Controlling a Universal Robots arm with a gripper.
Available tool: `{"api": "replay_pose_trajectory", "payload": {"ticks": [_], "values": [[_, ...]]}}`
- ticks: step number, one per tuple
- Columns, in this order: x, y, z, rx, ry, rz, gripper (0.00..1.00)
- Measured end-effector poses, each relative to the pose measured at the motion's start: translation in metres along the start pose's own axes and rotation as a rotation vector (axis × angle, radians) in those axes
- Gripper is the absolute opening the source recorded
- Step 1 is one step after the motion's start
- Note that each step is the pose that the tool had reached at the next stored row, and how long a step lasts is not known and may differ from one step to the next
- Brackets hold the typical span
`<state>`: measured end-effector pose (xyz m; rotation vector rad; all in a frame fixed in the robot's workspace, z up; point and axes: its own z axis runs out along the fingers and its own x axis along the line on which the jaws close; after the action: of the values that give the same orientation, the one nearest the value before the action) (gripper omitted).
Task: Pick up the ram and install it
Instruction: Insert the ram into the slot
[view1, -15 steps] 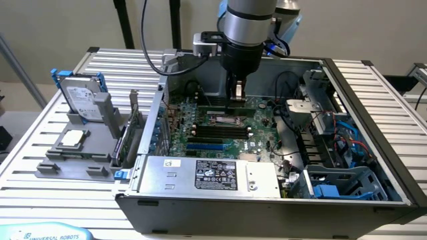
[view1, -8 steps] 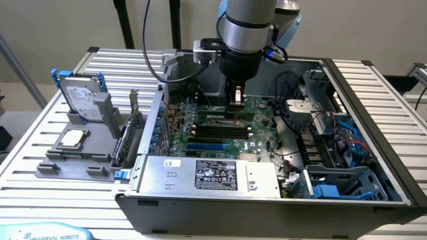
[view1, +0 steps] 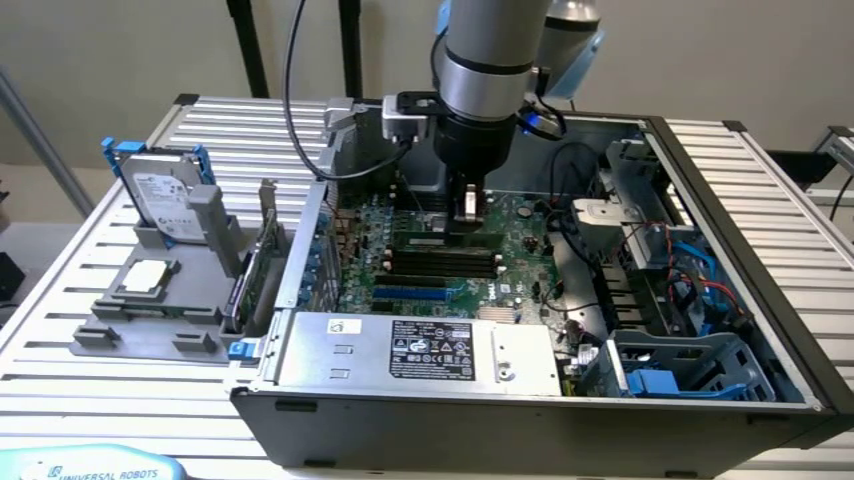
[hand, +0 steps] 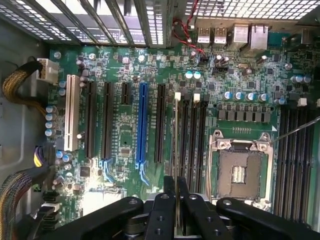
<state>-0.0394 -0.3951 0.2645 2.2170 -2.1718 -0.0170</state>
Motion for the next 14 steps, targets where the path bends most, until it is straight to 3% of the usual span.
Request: {"api": "replay_pose_trajectory", "payload": {"ticks": [14], "values": [[-0.001, 0.0012, 0.0241, -0.0004, 0.0000, -0.002, 0.13]]}}
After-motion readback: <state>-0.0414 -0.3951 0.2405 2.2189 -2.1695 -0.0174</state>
